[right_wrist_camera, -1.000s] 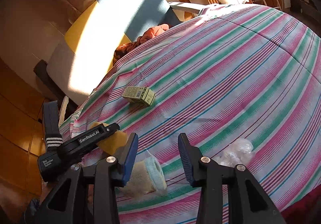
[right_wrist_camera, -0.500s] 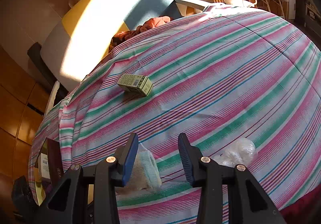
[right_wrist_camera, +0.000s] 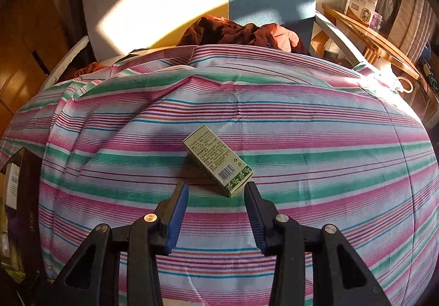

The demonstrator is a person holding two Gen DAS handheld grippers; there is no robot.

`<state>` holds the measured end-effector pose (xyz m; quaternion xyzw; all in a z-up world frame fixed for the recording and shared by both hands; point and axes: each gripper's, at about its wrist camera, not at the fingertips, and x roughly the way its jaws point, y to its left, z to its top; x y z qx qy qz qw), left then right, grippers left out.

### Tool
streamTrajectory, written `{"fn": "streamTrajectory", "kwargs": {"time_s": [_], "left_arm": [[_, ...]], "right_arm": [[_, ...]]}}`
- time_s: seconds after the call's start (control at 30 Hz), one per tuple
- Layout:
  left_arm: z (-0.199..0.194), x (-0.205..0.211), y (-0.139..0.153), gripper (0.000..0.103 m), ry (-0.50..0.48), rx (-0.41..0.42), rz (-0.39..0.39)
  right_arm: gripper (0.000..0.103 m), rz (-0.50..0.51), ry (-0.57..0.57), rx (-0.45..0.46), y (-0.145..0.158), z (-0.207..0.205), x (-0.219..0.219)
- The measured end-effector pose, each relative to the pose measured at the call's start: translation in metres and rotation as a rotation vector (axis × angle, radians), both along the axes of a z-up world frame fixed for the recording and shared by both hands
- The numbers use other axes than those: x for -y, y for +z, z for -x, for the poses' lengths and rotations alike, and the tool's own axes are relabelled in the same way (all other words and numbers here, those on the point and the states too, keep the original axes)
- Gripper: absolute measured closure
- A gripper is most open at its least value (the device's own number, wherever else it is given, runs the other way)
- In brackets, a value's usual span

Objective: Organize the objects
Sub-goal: 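Grasp the yellow sponge with the left gripper while the right approaches the small green box, then grasp the small green box with the right gripper while the left holds the sponge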

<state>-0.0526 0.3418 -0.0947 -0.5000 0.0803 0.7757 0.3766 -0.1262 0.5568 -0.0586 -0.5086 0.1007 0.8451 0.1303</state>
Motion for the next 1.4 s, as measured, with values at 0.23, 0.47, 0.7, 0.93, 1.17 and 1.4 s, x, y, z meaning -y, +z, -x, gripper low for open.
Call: {"fn": "streamTrajectory", "kwargs": {"time_s": [0.23, 0.47, 0.7, 0.93, 1.17, 1.4], "left_arm": [[0.0, 0.001, -0.002, 0.03, 0.006, 0.002, -0.018], [0.001, 0.001, -0.003, 0.029, 0.009, 0.003, -0.04], [0.0, 0.001, -0.003, 0.029, 0.017, 0.0, -0.041], [-0.001, 0.004, -0.003, 0.029, 0.025, 0.008, -0.043], [0.002, 0.003, -0.003, 0.028, 0.029, 0.016, -0.048], [0.002, 0.002, -0.004, 0.028, 0.032, 0.013, -0.048]], "right_arm": [[0.053, -0.095, 0.052, 0.09, -0.016, 0.042, -0.002], [0.055, -0.109, 0.05, 0.1, -0.022, 0.054, -0.006], [0.056, -0.088, 0.031, 0.082, -0.021, 0.054, -0.009], [0.055, -0.055, -0.001, 0.085, -0.022, 0.057, -0.017], [0.055, -0.043, 0.005, 0.101, -0.018, 0.054, -0.026], [0.049, -0.012, 0.021, 0.126, -0.022, 0.051, -0.03]]}}
